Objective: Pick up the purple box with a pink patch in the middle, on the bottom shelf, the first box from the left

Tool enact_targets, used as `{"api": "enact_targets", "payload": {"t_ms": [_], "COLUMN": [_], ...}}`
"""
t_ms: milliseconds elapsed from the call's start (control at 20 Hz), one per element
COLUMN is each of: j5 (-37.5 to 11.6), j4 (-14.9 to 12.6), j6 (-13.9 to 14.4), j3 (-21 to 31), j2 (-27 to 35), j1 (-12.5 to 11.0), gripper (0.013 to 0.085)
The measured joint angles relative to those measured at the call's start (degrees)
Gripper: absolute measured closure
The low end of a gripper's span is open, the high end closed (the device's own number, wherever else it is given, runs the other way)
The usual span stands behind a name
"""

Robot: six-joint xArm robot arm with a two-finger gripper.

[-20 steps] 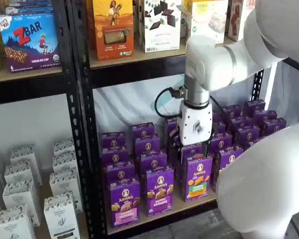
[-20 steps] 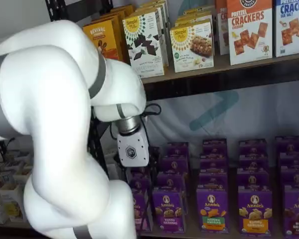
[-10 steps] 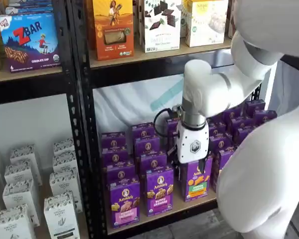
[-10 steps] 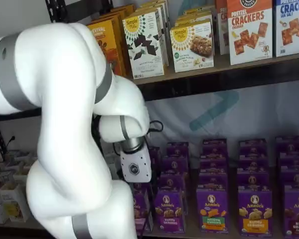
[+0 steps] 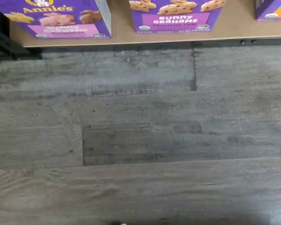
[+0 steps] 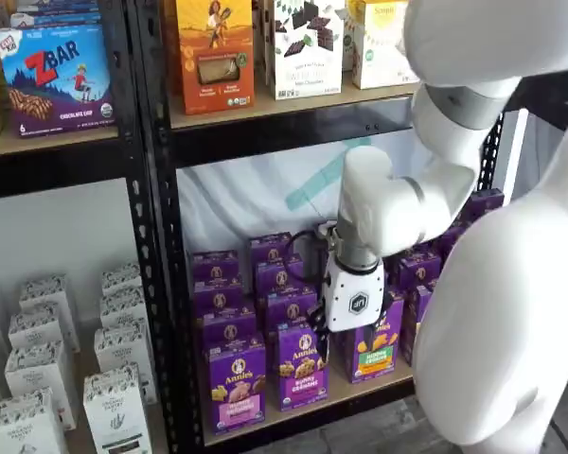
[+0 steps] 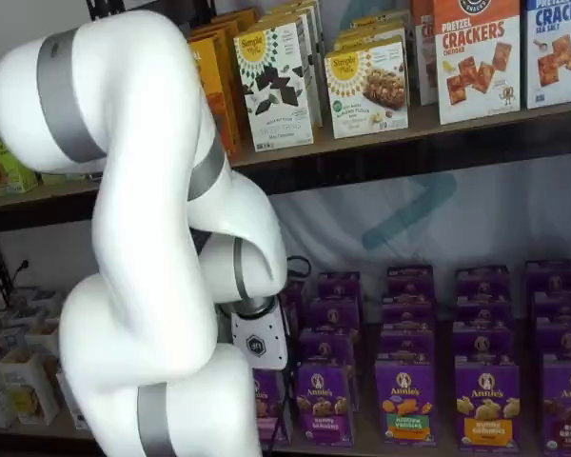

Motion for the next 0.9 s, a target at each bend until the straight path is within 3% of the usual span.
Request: {"api": "enact_targets", "payload": {"t_ms": [100, 300, 350, 500, 550, 900], "j5": [-1.0, -3.5, -4.2, -6.0, -6.4, -6.5], "j4": [-1.9, -3.0, -2.7, 3.1, 3.6, -3.0], "j6": [2.3, 5.0, 5.1, 1.6, 1.6, 9.5], "j3": [-1.2, -3.8, -4.5, -7.1, -8.1, -14.5], "j2": [2.6, 8.1, 9.4, 13.9, 15.3, 22.5], "j1": [0.6, 2.3, 2.8, 4.8, 5.3, 6.8], "gripper": [0.013, 0.013, 0.013, 0.013, 0.013, 0.013]}}
